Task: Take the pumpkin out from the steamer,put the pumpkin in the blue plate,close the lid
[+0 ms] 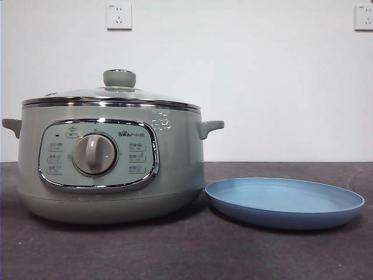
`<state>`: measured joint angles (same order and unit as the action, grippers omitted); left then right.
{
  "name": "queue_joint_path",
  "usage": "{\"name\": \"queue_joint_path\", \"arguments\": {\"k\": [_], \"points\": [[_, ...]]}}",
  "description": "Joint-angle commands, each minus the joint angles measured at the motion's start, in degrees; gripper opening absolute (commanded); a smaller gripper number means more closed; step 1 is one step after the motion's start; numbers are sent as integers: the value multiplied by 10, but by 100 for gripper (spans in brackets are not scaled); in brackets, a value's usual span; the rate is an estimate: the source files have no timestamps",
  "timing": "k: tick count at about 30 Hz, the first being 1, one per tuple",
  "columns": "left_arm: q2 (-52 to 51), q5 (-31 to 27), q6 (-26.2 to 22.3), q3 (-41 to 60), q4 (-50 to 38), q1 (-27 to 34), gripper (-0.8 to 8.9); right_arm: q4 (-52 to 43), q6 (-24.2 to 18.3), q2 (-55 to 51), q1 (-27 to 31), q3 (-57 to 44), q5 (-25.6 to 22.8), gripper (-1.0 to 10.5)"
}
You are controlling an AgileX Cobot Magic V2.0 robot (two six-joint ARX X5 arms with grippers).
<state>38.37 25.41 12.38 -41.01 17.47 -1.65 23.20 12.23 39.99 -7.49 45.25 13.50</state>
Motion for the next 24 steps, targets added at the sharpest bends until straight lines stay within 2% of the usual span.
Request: {"name": "queue_joint_path", "arguments": {"k": [1, 5, 7, 10, 11, 12, 17, 21, 24], "points": [[31, 17, -35, -27, 26, 1, -6, 0, -33, 25, -1, 18, 20, 1], [58, 29, -41, -50, 46, 1, 1, 0, -33, 52, -1, 27, 32, 17], [63, 36, -41, -52, 45, 0, 52, 0, -33, 59, -1, 27, 31, 122], [66, 32, -40, -52, 45, 0, 397, 0, -32, 68, -1, 27, 29, 367], [68, 32, -37, -52, 44, -1, 478, 0, -31, 70, -1, 27, 29, 426], [69, 32, -35, -52, 42, -3, 482, 0, -31, 71, -1, 27, 29, 453], [92, 32, -30, -55, 16, -22, 467, 0, -26, 76, -1, 27, 30, 448], [151, 29, -31, -94, 19, -64, 467, 0, -27, 77, -2, 27, 31, 446], [207, -5, -52, -139, 32, -104, 467, 1, -27, 77, -2, 27, 31, 446]]}}
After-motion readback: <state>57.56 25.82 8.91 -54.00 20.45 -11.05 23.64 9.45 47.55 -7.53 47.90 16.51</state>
